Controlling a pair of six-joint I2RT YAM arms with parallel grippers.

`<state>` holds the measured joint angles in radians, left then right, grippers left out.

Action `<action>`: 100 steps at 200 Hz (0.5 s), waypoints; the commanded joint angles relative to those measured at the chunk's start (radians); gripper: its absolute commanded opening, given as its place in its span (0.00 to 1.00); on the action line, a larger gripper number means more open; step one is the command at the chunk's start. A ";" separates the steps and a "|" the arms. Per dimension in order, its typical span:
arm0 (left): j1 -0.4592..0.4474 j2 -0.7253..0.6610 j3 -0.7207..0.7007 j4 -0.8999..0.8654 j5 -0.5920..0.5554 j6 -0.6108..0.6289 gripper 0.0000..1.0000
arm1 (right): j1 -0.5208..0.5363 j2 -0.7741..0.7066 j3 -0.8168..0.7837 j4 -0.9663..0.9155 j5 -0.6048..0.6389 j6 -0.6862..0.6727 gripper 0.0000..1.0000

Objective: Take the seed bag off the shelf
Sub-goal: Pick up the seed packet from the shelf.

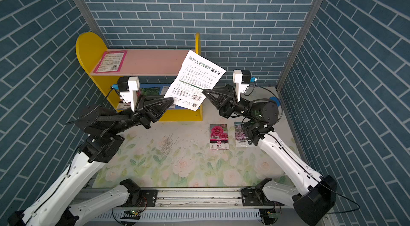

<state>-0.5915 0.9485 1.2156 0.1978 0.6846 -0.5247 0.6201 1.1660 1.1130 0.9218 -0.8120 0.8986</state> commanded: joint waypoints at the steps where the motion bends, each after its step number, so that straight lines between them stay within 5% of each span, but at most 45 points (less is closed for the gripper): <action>1: -0.005 0.018 0.072 -0.189 -0.084 0.096 0.49 | 0.003 -0.015 0.030 -0.105 0.023 -0.068 0.00; 34: -0.004 0.013 0.097 -0.356 -0.213 0.179 0.99 | 0.003 -0.095 0.004 -0.386 0.095 -0.220 0.00; 100: -0.004 -0.052 0.074 -0.561 -0.340 0.289 1.00 | 0.003 -0.247 -0.175 -0.744 0.268 -0.406 0.00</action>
<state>-0.5934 0.9417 1.2972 -0.2611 0.4110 -0.3050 0.6212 0.9573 1.0042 0.3481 -0.6415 0.6033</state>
